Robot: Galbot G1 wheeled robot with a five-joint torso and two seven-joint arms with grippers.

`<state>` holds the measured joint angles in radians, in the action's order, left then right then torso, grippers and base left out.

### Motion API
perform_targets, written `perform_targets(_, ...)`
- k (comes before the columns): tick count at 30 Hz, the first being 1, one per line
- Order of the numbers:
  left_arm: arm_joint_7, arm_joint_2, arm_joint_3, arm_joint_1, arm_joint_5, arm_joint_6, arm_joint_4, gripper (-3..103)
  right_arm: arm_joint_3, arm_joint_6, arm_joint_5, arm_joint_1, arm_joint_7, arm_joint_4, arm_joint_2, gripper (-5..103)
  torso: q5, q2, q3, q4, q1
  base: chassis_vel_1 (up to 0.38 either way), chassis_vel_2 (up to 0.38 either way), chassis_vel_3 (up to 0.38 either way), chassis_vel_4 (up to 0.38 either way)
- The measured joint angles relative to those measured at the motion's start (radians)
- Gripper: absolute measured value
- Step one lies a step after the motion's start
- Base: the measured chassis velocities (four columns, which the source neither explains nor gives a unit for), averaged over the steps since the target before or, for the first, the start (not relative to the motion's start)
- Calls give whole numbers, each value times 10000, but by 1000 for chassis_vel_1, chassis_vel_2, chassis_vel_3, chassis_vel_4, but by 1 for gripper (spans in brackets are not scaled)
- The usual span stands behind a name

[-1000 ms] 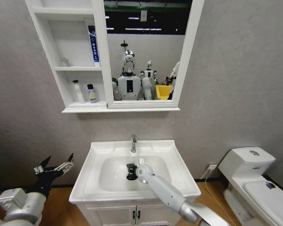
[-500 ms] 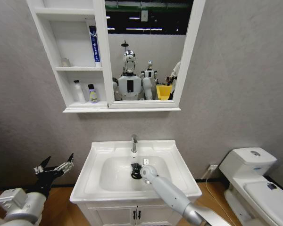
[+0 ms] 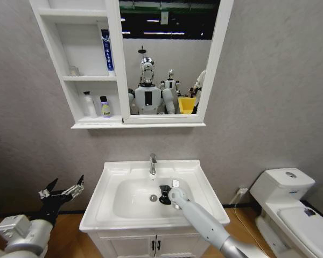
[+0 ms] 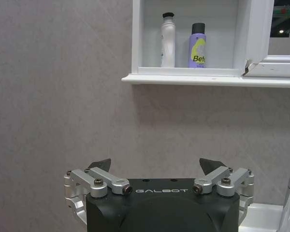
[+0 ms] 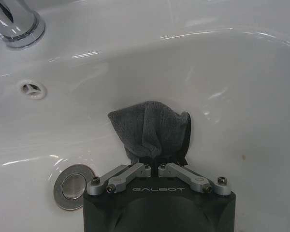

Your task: Move facial cleanser and shampoo from washbasin to cabinet, then wipe washbasin with towel.

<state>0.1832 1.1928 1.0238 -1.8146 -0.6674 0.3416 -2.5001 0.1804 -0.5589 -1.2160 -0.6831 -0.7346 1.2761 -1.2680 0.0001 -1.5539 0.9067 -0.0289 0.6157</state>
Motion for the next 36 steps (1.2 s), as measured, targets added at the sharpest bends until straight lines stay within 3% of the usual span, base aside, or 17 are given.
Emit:
perform_targets(11, 0, 0, 0, 0, 0, 0, 0, 100, -161, 481, 374, -133, -1226, 899, 564, 2, 0, 0, 0, -1, 0, 0, 0, 0, 0)
perform_targets(22, 0, 0, 0, 0, 0, -1, 0, 100, 10, 643, 346, -212, -1548, 1597, 1528, 2, 1, -1, -2, 2, -1, 0, 0, 0, 0)
perform_targets(28, 0, 0, 0, 0, 0, 0, 0, 100, 69, 687, 350, -244, -1515, 1583, 1552, 2, -3, -1, -2, -3, -1, 0, 0, 0, 0)
perform_targets(36, 0, -1, 0, 0, 0, -1, 0, 100, 202, 675, 118, -317, -1479, 1353, 1019, 2, -5, -1, -1, -6, 0, 0, 0, 0, 0)
